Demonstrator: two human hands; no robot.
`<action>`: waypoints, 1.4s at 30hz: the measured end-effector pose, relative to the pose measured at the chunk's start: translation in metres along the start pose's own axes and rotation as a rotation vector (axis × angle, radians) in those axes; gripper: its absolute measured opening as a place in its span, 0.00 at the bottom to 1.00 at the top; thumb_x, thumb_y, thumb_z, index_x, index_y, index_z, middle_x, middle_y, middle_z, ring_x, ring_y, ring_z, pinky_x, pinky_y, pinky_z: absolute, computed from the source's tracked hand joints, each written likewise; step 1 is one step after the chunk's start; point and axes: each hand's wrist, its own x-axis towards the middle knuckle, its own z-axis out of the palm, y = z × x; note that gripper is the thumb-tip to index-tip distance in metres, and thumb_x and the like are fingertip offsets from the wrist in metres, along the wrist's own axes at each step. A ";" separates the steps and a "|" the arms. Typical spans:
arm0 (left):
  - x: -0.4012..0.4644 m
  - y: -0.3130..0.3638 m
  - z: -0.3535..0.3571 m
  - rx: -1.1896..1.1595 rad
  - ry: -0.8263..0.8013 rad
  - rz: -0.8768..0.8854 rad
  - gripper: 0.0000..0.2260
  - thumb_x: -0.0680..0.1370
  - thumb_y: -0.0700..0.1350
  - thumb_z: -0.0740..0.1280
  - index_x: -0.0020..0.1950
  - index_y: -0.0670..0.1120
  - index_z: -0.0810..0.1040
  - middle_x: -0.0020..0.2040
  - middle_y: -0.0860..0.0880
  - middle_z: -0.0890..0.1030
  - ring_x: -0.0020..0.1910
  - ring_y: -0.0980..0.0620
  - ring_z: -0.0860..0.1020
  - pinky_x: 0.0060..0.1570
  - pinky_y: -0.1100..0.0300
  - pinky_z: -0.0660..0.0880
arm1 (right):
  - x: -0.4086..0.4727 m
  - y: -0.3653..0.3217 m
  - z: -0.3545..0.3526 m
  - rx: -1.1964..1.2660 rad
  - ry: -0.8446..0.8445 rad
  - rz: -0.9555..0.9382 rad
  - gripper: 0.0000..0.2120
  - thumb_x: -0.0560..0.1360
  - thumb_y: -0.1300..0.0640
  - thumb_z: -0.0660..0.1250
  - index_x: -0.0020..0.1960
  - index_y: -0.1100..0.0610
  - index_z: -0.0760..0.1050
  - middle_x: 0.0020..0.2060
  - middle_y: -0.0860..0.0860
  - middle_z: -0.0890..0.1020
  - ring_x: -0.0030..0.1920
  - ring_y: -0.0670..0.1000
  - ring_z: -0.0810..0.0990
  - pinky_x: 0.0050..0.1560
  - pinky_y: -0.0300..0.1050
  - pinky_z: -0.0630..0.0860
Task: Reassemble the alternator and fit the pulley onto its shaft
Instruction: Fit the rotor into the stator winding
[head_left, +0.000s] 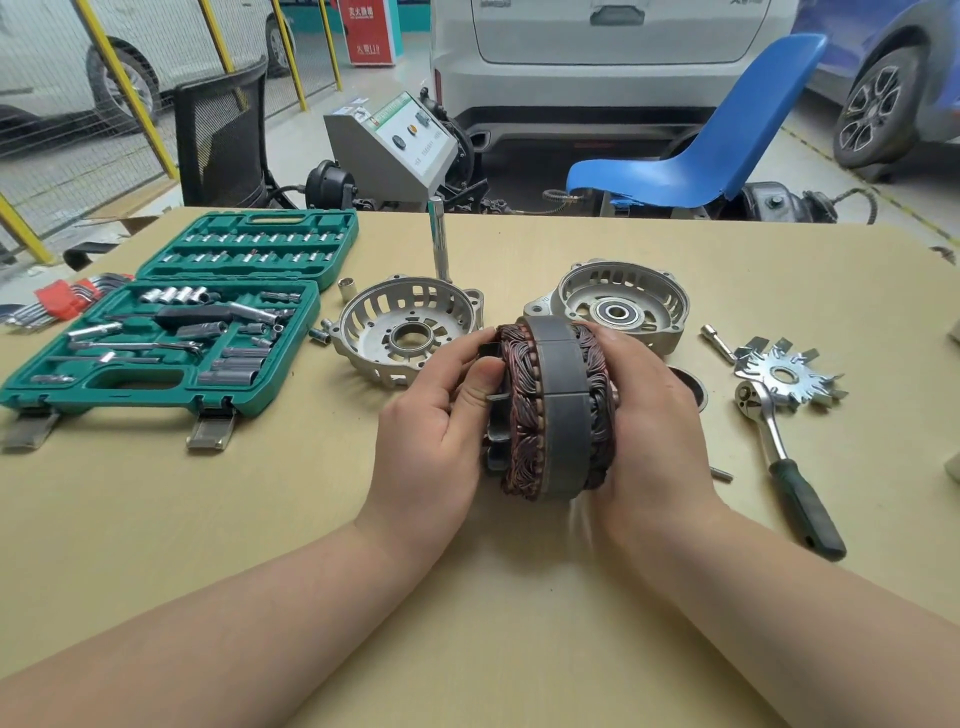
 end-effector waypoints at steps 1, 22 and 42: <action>0.000 0.000 -0.001 -0.004 0.003 -0.002 0.15 0.86 0.60 0.62 0.69 0.58 0.82 0.59 0.66 0.85 0.61 0.62 0.83 0.59 0.61 0.80 | 0.000 0.000 -0.002 -0.031 0.001 -0.007 0.09 0.82 0.54 0.67 0.55 0.53 0.86 0.48 0.55 0.88 0.46 0.54 0.85 0.43 0.48 0.83; 0.006 0.009 -0.005 -0.201 -0.048 -0.085 0.11 0.83 0.55 0.66 0.63 0.61 0.83 0.58 0.62 0.88 0.59 0.63 0.84 0.57 0.69 0.78 | -0.004 0.007 -0.007 0.003 -0.050 0.108 0.12 0.74 0.58 0.73 0.57 0.55 0.85 0.54 0.58 0.87 0.52 0.57 0.86 0.50 0.54 0.81; 0.009 0.011 -0.012 -0.441 -0.103 -0.334 0.14 0.78 0.51 0.70 0.62 0.51 0.85 0.51 0.50 0.89 0.45 0.53 0.88 0.38 0.59 0.84 | -0.004 -0.003 -0.016 0.021 -0.141 0.209 0.23 0.78 0.67 0.71 0.70 0.53 0.73 0.63 0.64 0.82 0.57 0.61 0.85 0.61 0.59 0.78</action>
